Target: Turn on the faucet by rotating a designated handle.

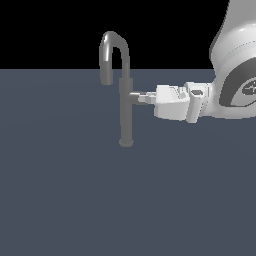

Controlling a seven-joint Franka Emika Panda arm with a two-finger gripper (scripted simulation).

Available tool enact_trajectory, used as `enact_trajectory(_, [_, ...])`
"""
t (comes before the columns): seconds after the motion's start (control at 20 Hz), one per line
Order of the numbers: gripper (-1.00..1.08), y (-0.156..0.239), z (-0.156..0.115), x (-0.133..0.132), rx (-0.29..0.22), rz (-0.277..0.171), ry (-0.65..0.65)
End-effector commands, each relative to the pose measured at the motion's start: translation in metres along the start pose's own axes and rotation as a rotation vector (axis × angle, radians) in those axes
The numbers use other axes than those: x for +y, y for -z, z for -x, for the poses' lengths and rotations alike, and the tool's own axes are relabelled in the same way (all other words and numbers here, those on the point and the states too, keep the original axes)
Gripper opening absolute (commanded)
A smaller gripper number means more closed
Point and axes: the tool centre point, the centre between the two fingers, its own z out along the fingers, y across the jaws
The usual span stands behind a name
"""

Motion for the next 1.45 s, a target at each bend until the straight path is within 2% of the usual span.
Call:
enact_trajectory(0.0, [-1.00, 0.000, -0.033, 0.011, 0.007, -0.001, -0.044])
enact_trajectory(0.05, [-1.00, 0.000, -0.033, 0.011, 0.007, -0.001, -0.044])
enact_trajectory(0.1, [-1.00, 0.000, -0.007, 0.001, -0.001, 0.000, 0.000])
enact_trajectory(0.65, [-1.00, 0.000, -0.059, -0.003, 0.006, -0.001, -0.043])
enact_trajectory(0.7, [-1.00, 0.001, -0.023, -0.013, -0.010, 0.008, 0.019])
enact_trajectory(1.4, [-1.00, 0.000, -0.078, -0.030, 0.006, -0.001, -0.043])
